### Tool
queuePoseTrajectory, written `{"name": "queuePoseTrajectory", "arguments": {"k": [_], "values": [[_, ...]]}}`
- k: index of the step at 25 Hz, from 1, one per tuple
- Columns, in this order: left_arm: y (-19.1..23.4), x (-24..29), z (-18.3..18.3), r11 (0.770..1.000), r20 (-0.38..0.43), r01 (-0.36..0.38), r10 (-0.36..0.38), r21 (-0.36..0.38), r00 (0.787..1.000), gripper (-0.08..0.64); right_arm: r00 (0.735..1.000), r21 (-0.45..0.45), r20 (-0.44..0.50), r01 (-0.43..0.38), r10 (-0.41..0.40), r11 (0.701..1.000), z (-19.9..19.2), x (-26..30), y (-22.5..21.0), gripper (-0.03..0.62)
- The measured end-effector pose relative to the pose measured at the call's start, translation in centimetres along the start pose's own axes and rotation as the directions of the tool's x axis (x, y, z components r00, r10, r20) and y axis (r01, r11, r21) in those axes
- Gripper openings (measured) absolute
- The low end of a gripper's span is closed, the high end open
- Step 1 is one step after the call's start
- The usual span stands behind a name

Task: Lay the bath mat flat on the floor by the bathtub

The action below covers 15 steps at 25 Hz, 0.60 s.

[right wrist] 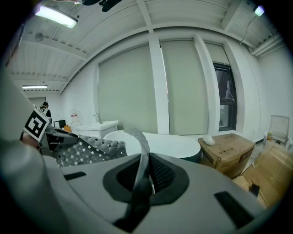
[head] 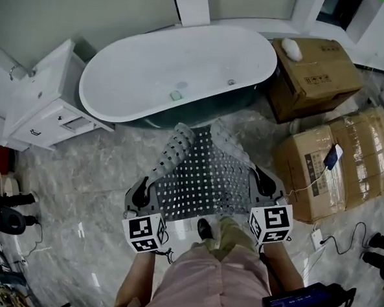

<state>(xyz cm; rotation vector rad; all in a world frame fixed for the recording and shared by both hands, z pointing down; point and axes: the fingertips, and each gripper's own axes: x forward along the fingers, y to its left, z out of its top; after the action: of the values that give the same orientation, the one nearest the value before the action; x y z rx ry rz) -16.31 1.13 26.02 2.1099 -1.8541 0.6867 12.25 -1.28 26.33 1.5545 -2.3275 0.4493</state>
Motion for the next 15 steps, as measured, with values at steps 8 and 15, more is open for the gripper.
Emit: {"name": "queuePoseTrajectory", "arguments": {"k": [8, 15], "values": [[-1.3, 3.3, 2.3, 0.999, -0.012, -0.036, 0.036, 0.020, 0.999, 0.035, 0.999, 0.009, 0.015, -0.029, 0.029, 1.000, 1.5, 3.5, -4.1, 0.026], [-0.8, 4.6, 5.3, 0.995, 0.016, -0.098, 0.098, 0.019, 0.995, 0.035, 0.995, -0.003, 0.049, -0.082, 0.082, 0.997, 4.0, 6.2, -5.5, 0.026]]}}
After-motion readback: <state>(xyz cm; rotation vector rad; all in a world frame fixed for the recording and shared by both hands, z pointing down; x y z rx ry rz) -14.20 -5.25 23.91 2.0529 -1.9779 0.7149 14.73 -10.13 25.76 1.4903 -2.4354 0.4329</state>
